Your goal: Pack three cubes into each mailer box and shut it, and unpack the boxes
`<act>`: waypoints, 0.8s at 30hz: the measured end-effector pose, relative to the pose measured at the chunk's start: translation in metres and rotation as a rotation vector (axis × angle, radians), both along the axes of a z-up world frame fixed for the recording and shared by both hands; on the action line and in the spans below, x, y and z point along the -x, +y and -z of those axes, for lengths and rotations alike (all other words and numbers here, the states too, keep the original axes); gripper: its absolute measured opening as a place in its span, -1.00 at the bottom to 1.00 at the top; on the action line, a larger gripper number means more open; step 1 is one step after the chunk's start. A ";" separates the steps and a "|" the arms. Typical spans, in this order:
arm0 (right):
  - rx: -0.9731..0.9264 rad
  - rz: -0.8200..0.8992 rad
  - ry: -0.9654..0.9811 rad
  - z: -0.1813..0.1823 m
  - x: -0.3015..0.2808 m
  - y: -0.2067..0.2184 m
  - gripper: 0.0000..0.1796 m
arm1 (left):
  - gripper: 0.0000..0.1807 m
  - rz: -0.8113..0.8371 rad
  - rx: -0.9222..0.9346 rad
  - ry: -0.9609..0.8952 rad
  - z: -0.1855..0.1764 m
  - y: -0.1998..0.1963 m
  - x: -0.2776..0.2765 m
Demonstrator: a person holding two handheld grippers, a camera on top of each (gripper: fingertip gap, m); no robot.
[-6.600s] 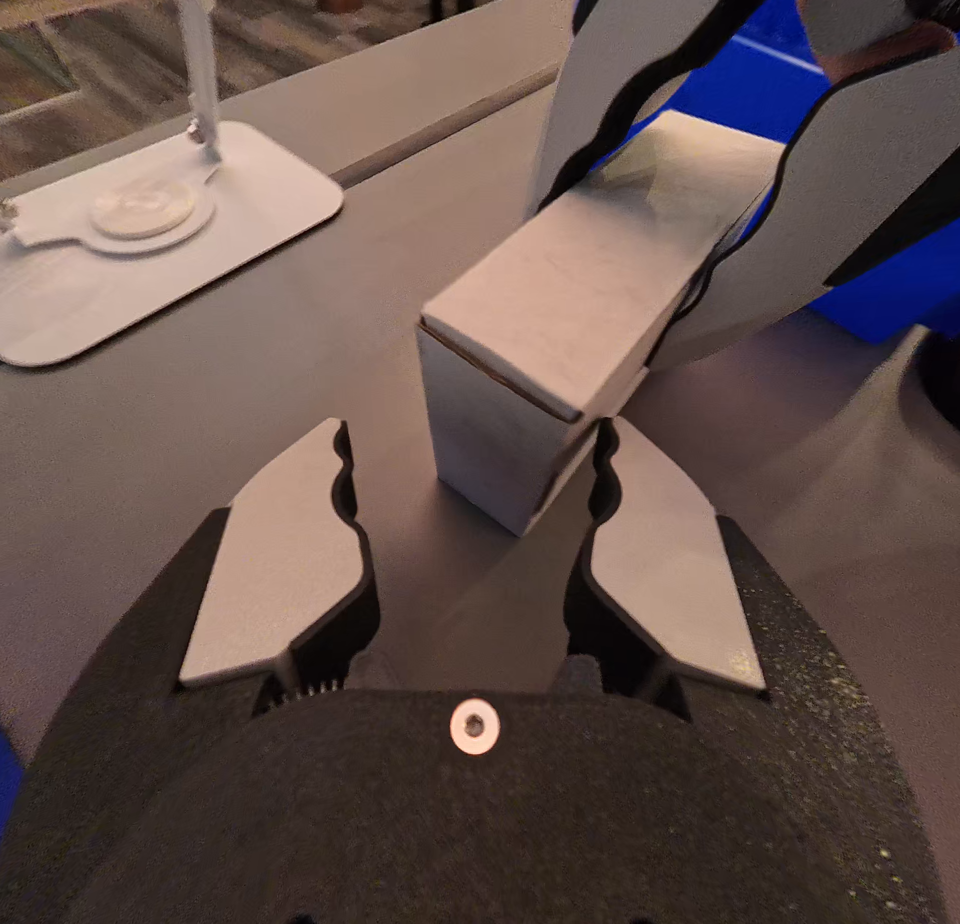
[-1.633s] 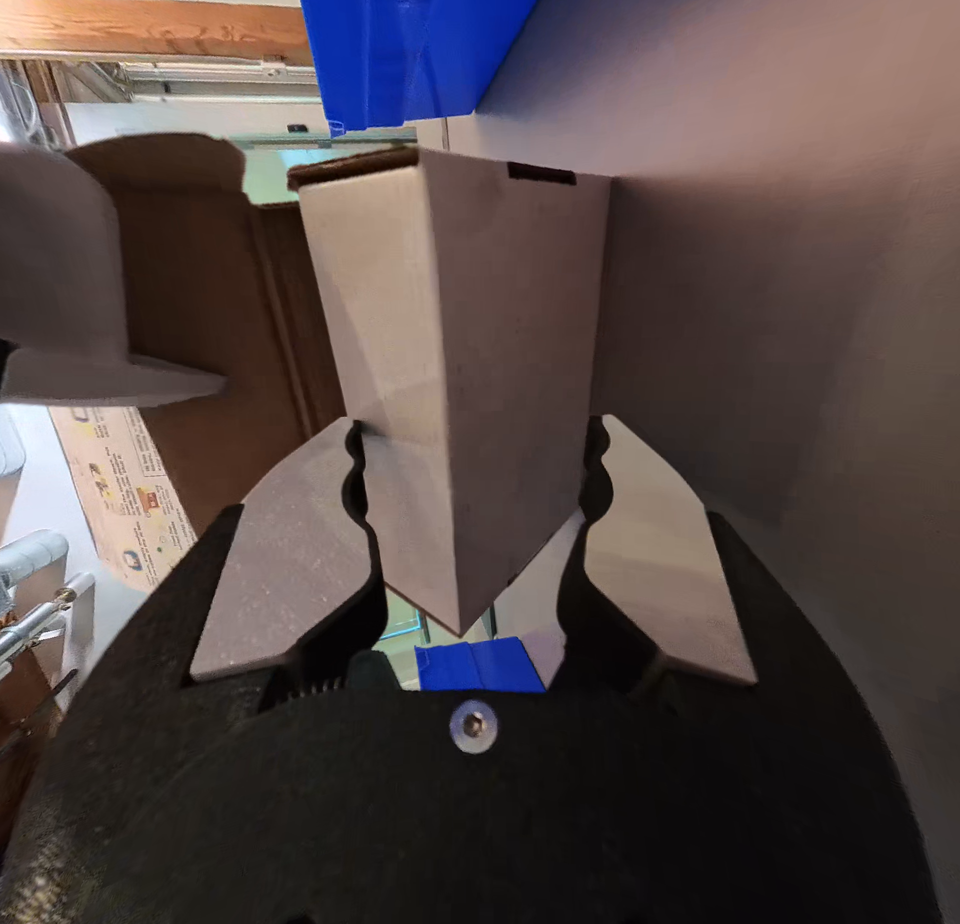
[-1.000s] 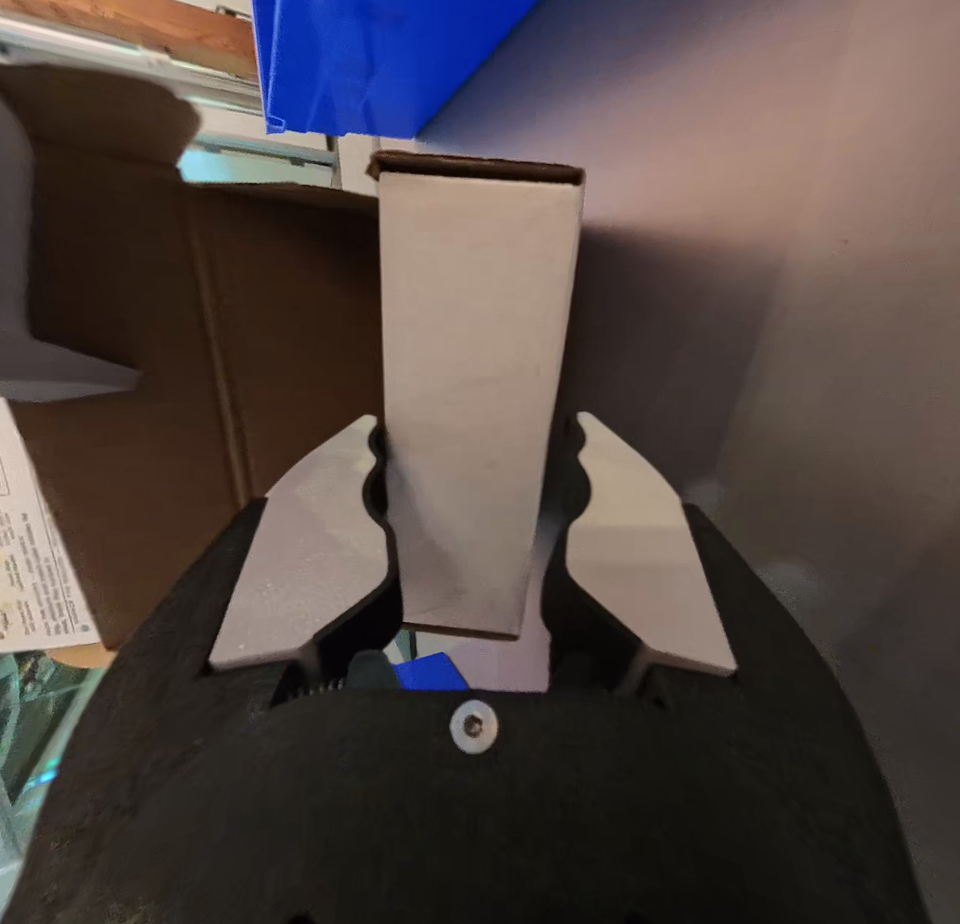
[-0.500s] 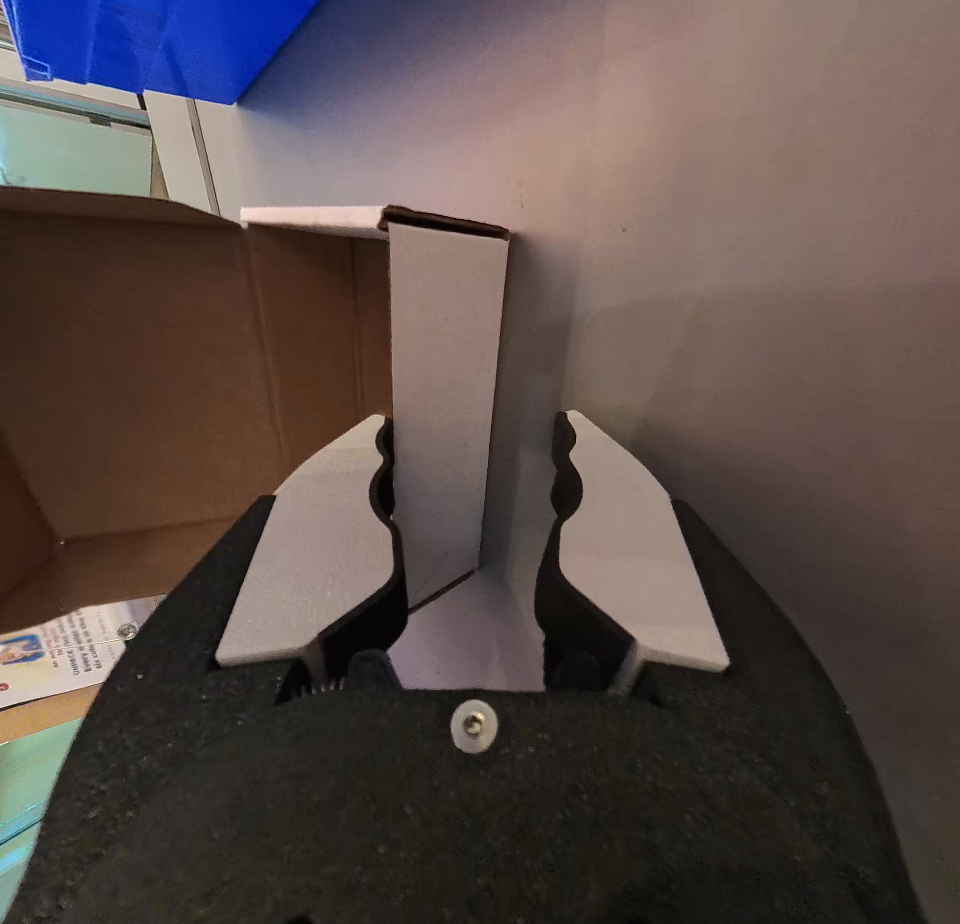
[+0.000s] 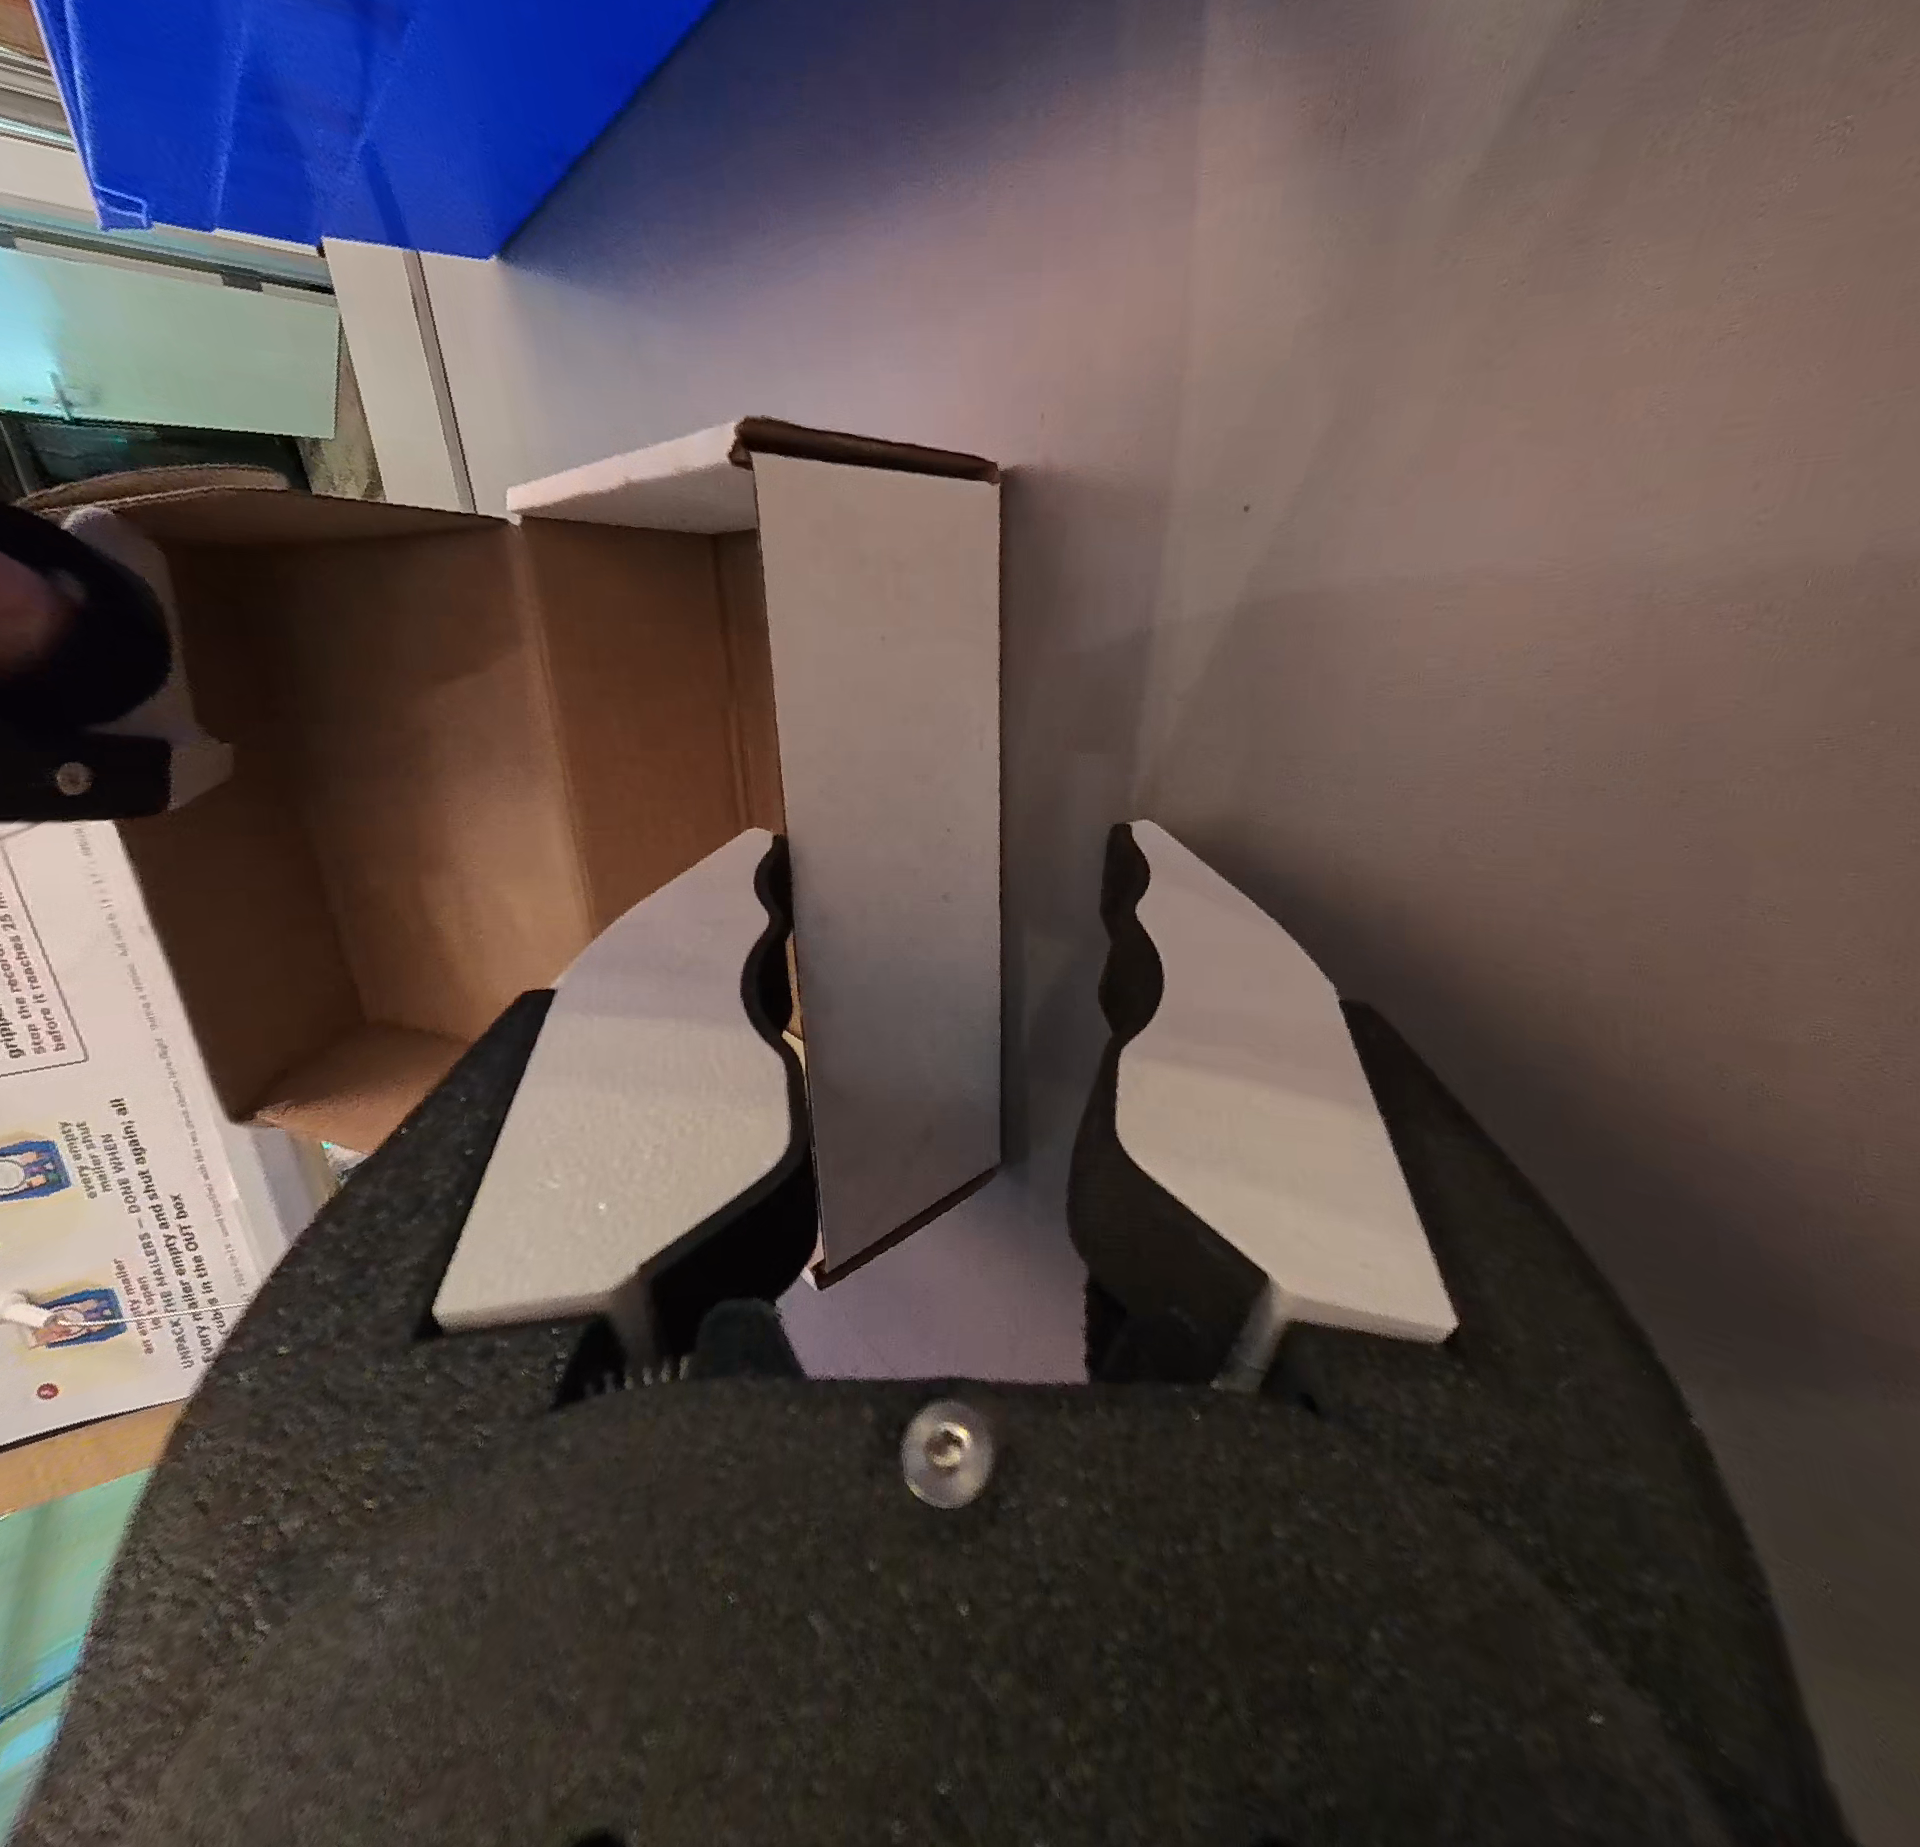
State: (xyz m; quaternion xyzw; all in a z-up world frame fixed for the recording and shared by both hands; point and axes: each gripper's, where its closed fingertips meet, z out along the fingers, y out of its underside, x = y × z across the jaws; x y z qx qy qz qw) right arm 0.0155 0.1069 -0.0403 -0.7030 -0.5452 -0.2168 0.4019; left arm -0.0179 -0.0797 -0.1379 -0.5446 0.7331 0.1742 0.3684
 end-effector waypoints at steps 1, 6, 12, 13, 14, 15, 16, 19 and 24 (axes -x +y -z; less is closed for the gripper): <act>0.001 0.003 -0.003 0.001 0.000 0.001 -0.92 | -0.36 0.001 -0.002 0.000 0.000 0.000 0.000; 0.000 0.023 -0.026 0.005 -0.004 0.005 -0.90 | -0.40 0.003 -0.015 -0.005 -0.001 0.001 -0.001; -0.018 0.056 -0.068 0.014 -0.010 0.012 -0.86 | -0.46 0.006 -0.041 -0.019 -0.003 0.003 -0.004; -0.024 0.061 -0.082 0.016 -0.011 0.013 -0.85 | -0.46 0.007 -0.046 -0.018 -0.003 0.003 -0.005; -0.031 0.064 -0.095 0.017 -0.012 0.014 -0.84 | -0.46 0.008 -0.052 -0.016 -0.003 0.003 -0.005; -0.037 0.067 -0.106 0.019 -0.012 0.015 -0.83 | -0.46 0.008 -0.062 -0.012 -0.003 0.004 -0.005; -0.043 0.068 -0.117 0.020 -0.013 0.016 -0.82 | -0.47 0.008 -0.073 -0.010 -0.004 0.005 -0.006; -0.066 0.067 -0.125 0.017 -0.013 0.017 -0.78 | -0.55 0.008 -0.110 -0.017 -0.007 0.008 -0.006; -0.093 0.053 -0.077 0.003 -0.010 0.013 -0.69 | -0.78 -0.024 -0.122 -0.104 -0.014 0.017 -0.011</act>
